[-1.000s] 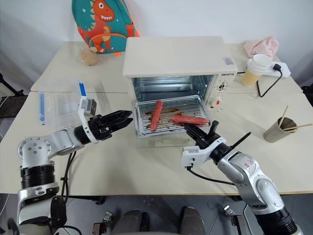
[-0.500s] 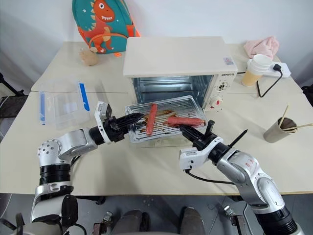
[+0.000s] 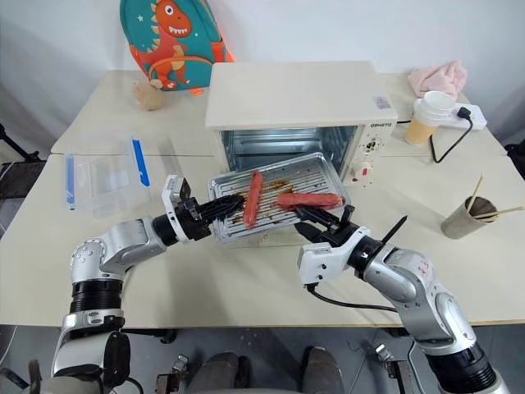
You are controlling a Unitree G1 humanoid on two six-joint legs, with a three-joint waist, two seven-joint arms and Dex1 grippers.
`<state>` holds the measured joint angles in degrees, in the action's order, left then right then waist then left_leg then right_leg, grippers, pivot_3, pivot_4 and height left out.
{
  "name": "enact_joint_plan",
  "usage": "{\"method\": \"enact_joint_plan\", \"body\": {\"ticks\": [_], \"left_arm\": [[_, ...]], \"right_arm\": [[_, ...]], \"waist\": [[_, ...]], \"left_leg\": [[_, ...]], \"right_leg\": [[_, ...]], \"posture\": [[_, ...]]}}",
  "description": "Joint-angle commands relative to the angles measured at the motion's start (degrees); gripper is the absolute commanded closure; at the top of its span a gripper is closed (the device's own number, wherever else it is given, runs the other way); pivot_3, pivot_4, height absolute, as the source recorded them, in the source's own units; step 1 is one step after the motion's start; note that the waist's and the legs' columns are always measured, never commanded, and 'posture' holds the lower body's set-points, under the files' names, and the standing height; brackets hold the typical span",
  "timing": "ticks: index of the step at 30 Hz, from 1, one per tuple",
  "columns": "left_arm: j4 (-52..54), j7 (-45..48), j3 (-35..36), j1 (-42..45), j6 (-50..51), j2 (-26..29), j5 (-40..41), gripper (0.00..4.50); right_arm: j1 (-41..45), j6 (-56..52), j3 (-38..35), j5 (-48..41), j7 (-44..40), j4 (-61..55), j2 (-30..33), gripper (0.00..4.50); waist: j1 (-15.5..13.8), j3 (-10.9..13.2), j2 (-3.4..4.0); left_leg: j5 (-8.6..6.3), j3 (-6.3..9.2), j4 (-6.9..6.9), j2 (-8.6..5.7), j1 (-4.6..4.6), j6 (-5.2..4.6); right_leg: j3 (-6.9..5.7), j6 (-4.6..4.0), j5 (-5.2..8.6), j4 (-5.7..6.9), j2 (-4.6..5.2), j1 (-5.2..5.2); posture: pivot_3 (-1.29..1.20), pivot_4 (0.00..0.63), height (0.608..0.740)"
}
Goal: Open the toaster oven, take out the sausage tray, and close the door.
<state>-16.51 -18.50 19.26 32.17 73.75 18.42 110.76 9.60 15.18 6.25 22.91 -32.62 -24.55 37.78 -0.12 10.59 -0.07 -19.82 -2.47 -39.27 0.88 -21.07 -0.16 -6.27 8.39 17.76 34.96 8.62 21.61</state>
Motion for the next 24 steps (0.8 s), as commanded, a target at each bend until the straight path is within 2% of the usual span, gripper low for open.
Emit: {"method": "enact_joint_plan", "body": {"ticks": [1,4,5,8,11,16,19,22,24], "left_arm": [[1.3,-1.6,4.1,-0.2,0.8,-0.1,2.2,4.50],[0.4,-1.9,6.5,-0.2,2.1,2.0,2.2,4.50],[-0.1,-0.7,7.4,-0.3,3.2,3.6,2.2,4.50],[-1.8,4.7,7.2,-1.5,7.8,9.5,2.2,4.50],[-3.1,12.4,5.4,-4.0,12.6,17.3,2.2,4.50],[-3.2,22.4,3.4,-7.9,14.2,24.8,2.2,4.50],[-4.8,29.4,9.9,-14.0,13.0,28.6,2.2,4.50],[-5.0,31.0,14.7,-19.5,9.4,30.1,2.2,4.50],[-3.3,30.6,18.5,-24.0,6.8,29.2,2.2,4.50]], "right_arm": [[-3.6,1.6,-2.5,-14.1,-5.6,-4.2,2.5,1.23],[-7.7,3.5,-3.8,-22.1,-11.4,-4.1,6.8,0.22],[-9.4,3.7,-4.6,-24.8,-13.5,-3.6,8.4,0.05],[-12.0,5.1,-6.9,-30.1,-17.1,-1.0,11.1,0.05],[-12.4,8.3,-9.5,-31.9,-18.5,5.0,11.5,0.72],[-10.7,12.3,-11.4,-32.0,-19.1,13.8,11.1,2.46],[-8.2,18.8,-12.7,-30.0,-19.3,26.3,12.1,3.49],[-6.1,19.1,-13.4,-29.9,-18.0,30.9,11.4,4.48],[-4.9,20.1,-13.6,-29.0,-17.2,34.9,11.3,4.48]], "waist": [[-0.1,0.0,0.00],[-0.2,0.0,-0.01],[-0.2,0.0,-0.01],[0.1,0.0,-0.01],[0.3,0.0,-0.01],[-0.1,0.0,-0.02],[0.3,0.0,-0.02],[0.6,0.0,0.00],[0.6,0.0,0.03]], "left_leg": [[0.00,0.02,0.00,0.00,0.00,0.00],[0.00,0.05,0.02,0.00,-0.01,0.00],[0.00,0.04,0.02,-0.01,-0.01,0.00],[0.00,0.02,0.01,0.00,0.02,-0.01],[0.00,-0.09,0.03,0.03,0.11,-0.01],[0.00,-0.07,0.01,0.02,0.10,-0.01],[0.01,-0.09,-0.04,0.02,0.08,-0.01],[0.00,-0.08,0.05,0.07,0.09,0.00],[0.01,-0.08,0.06,0.11,0.11,0.03]], "right_leg": [[0.00,0.00,0.00,-0.01,0.00,-0.02],[-0.02,0.00,0.00,-0.03,0.00,-0.03],[-0.01,0.00,0.00,-0.05,0.00,-0.03],[-0.01,0.00,0.00,-0.04,-0.01,-0.04],[0.09,-0.01,0.01,-0.01,-0.05,-0.04],[0.16,-0.02,0.01,-0.04,-0.03,-0.05],[0.22,-0.02,0.01,-0.08,-0.02,-0.06],[0.20,-0.06,0.04,-0.10,-0.04,-0.02],[0.21,-0.10,0.05,-0.08,-0.04,-0.01]], "posture": [[0.00,0.150,0.740],[0.00,0.150,0.740],[0.00,0.150,0.740],[0.00,0.150,0.740],[0.00,0.150,0.740],[0.00,0.150,0.740],[0.00,0.150,0.740],[0.00,0.150,0.740],[0.00,0.150,0.740]]}}
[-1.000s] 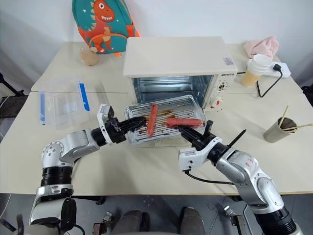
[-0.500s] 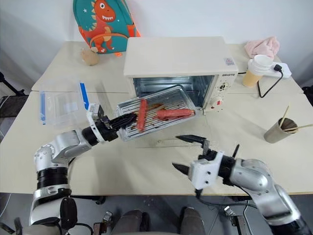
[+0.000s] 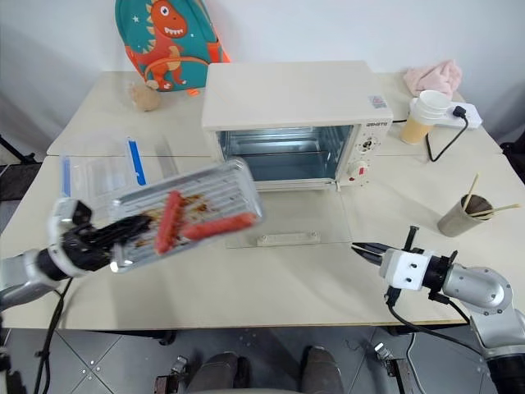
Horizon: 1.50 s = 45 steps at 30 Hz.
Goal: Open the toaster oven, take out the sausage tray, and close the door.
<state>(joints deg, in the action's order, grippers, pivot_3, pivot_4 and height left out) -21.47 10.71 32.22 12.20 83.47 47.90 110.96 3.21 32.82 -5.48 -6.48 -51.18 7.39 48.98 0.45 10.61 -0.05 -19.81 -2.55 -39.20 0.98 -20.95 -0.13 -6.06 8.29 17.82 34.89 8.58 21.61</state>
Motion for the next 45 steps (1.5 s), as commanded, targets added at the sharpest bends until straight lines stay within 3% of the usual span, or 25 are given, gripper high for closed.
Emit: {"method": "enact_joint_plan", "body": {"ticks": [1,7,12,19,37,45], "left_arm": [[3.2,0.4,7.9,-6.9,-4.8,-1.8,2.0,4.50],[11.5,-5.5,15.4,-11.9,-12.9,-12.1,2.0,4.50],[18.2,-9.2,17.3,-14.4,-16.5,-19.0,2.0,4.50],[22.3,-13.4,21.1,-17.9,-20.3,-24.3,2.0,4.50],[20.8,-14.8,21.4,-16.3,-19.1,-24.6,2.0,4.50],[19.1,-13.8,21.4,-17.2,-16.6,-22.8,2.0,4.50]], "right_arm": [[2.2,2.3,-1.8,1.2,2.1,5.1,0.2,4.48],[6.8,2.0,0.4,2.2,2.3,12.6,-1.2,4.48],[10.7,1.1,2.9,0.6,-0.2,16.2,-4.9,4.48],[12.4,-2.9,4.4,-6.3,-6.2,15.0,-9.2,4.48],[18.2,-2.0,0.3,-8.3,-1.5,7.7,-11.1,4.48],[26.4,-4.1,0.7,-8.0,1.7,8.0,-12.0,4.48]], "waist": [[0.1,0.0,0.01],[-0.5,0.0,0.00],[-0.2,0.0,-0.04],[-0.2,0.0,-0.04],[-0.2,0.0,-0.03],[-0.2,0.0,-0.03]], "left_leg": [[0.00,-0.01,0.00,0.01,0.00,0.00],[0.01,-0.05,-0.07,0.18,-0.01,-0.01],[0.02,-0.04,-0.18,0.10,-0.03,-0.02],[0.02,-0.05,-0.18,-0.01,-0.01,-0.02],[0.00,-0.02,-0.29,0.00,-0.09,-0.01],[0.00,-0.02,-0.29,0.00,-0.09,-0.01]], "right_leg": [[0.02,0.00,0.00,0.00,0.00,0.00],[0.08,0.00,0.00,-0.07,0.08,-0.05],[0.09,0.00,0.00,-0.05,0.07,-0.10],[0.09,0.00,0.00,0.00,0.05,-0.09],[0.08,-0.01,0.00,0.00,0.03,-0.06],[0.08,-0.01,0.00,0.01,0.03,-0.05]], "posture": [[0.00,0.150,0.740],[0.00,0.150,0.740],[0.00,0.150,0.740],[0.00,0.150,0.740],[0.00,0.150,0.740],[0.00,0.150,0.740]]}}
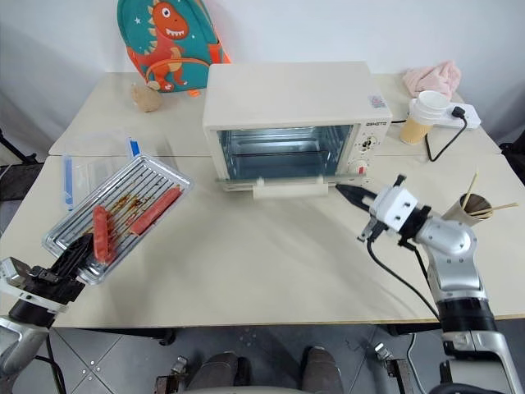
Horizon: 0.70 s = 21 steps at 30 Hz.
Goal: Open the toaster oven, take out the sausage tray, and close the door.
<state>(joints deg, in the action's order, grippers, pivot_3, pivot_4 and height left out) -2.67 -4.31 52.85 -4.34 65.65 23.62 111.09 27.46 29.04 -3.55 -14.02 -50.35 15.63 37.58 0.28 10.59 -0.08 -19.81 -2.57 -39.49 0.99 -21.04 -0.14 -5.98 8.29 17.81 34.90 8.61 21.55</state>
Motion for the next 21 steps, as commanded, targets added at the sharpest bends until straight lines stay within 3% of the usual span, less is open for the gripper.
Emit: {"method": "enact_joint_plan", "body": {"ticks": [1,9,13,16,21], "left_arm": [[-0.1,1.7,0.8,-0.9,1.8,1.8,1.9,4.50],[-2.2,8.6,-6.2,-3.4,10.2,8.3,1.9,4.50],[-1.2,9.1,-18.7,-1.4,13.7,17.9,1.9,4.50],[-0.7,8.9,-26.0,2.1,13.1,21.2,1.9,4.50],[-3.8,6.0,-38.7,16.3,10.6,18.2,0.7,4.50]], "right_arm": [[3.8,-0.2,-0.8,-0.1,0.9,1.3,-1.1,4.48],[8.6,0.2,0.3,1.1,-1.7,8.2,-2.3,4.48],[0.1,-5.7,-2.6,-2.7,-7.1,1.5,3.9,4.48],[-6.5,-9.4,-5.5,-4.9,-8.2,-2.9,7.7,4.48],[-24.6,-16.4,-12.6,-10.3,-12.8,-14.4,13.4,4.48]], "waist": [[0.0,0.0,0.00],[-0.1,0.0,0.00],[-0.6,0.0,0.06],[-0.4,0.1,0.14],[-0.7,0.1,0.21]], "left_leg": [[0.00,0.00,0.00,0.00,-0.01,0.00],[0.00,0.11,0.02,-0.03,-0.09,0.00],[-0.01,0.46,0.06,-0.04,-0.15,-0.01],[-0.01,0.47,0.23,-0.05,-0.13,-0.03],[0.00,0.34,0.31,-0.14,-0.11,-0.03]], "right_leg": [[0.00,0.00,0.00,-0.01,0.00,0.01],[-0.03,0.00,0.00,-0.03,0.01,0.02],[0.07,0.00,0.00,0.06,0.00,0.01],[0.26,0.00,0.00,-0.01,0.05,0.01],[0.16,0.01,0.00,-0.15,-0.02,0.00]], "posture": [[0.00,0.150,0.740],[0.00,0.150,0.740],[0.00,0.150,0.740],[0.00,0.150,0.740],[0.00,0.150,0.740]]}}
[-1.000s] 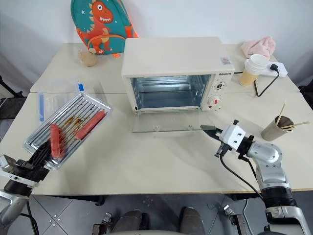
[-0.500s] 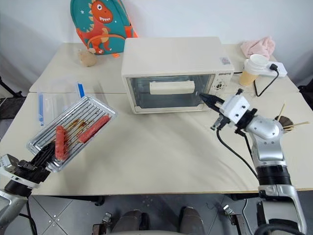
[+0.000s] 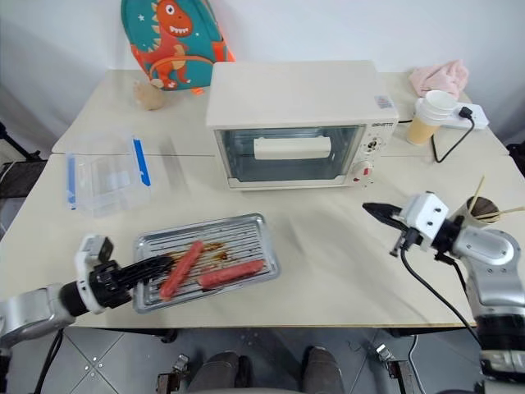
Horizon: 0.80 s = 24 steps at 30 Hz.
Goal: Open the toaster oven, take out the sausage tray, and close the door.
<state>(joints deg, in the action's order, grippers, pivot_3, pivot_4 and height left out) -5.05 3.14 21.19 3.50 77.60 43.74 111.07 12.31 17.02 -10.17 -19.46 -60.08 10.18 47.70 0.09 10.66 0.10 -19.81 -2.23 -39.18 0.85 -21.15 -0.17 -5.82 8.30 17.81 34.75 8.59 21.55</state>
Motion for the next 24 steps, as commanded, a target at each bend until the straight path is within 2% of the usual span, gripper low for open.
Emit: {"method": "enact_joint_plan", "body": {"ticks": [1,3,7,12,17,24], "left_arm": [[-2.8,-2.0,-9.4,11.6,-1.4,-2.8,0.0,4.50],[-5.8,-1.4,-12.8,16.9,-0.6,-4.5,-3.2,4.50],[-11.2,0.9,-15.9,23.7,0.5,-7.2,-9.2,4.50],[-16.4,4.2,-18.9,30.6,1.9,-12.0,-19.7,4.50],[-18.4,5.7,-17.3,32.7,2.4,-15.6,-26.2,4.50],[-16.7,6.4,-14.0,32.5,1.9,-19.7,-32.9,4.50]], "right_arm": [[-13.1,-6.7,-7.4,-6.5,-3.7,-12.0,4.1,4.48],[-19.4,-11.2,-9.9,-10.0,-4.9,-18.0,4.9,4.48],[-26.7,-18.7,-13.4,-14.4,-3.5,-27.1,4.0,4.48],[-35.1,-22.7,-16.7,-15.7,-1.3,-36.4,1.4,4.48],[-37.7,-24.5,-18.2,-15.7,-0.2,-40.0,0.0,4.48],[-36.4,-25.8,-17.7,-15.3,0.9,-40.7,-0.9,4.48]], "waist": [[-0.7,0.0,0.03],[-1.3,0.0,0.06],[-0.7,0.0,0.04],[-1.7,0.0,0.00],[-2.2,0.0,0.00],[-3.3,0.0,0.03]], "left_leg": [[0.02,0.07,0.00,0.00,-0.01,0.03],[0.04,-0.02,0.00,-0.01,0.02,0.04],[0.06,-0.39,-0.01,-0.01,0.13,0.01],[0.10,-0.66,-0.01,-0.03,0.10,-0.01],[0.12,-0.76,-0.02,-0.10,0.03,-0.03],[0.19,-0.76,-0.04,-0.13,0.09,-0.05]], "right_leg": [[-0.07,0.00,0.00,0.02,-0.03,-0.02],[-0.03,0.01,0.00,0.03,-0.04,-0.02],[0.06,0.02,-0.01,-0.03,-0.05,-0.02],[0.05,0.02,-0.01,-0.05,-0.06,0.00],[0.04,0.05,-0.03,-0.18,-0.04,-0.04],[0.06,0.06,-0.03,-0.14,0.00,-0.10]], "posture": [[0.00,0.150,0.740],[0.00,0.150,0.740],[0.00,0.150,0.740],[0.00,0.150,0.740],[0.00,0.150,0.740],[0.00,0.150,0.740]]}}
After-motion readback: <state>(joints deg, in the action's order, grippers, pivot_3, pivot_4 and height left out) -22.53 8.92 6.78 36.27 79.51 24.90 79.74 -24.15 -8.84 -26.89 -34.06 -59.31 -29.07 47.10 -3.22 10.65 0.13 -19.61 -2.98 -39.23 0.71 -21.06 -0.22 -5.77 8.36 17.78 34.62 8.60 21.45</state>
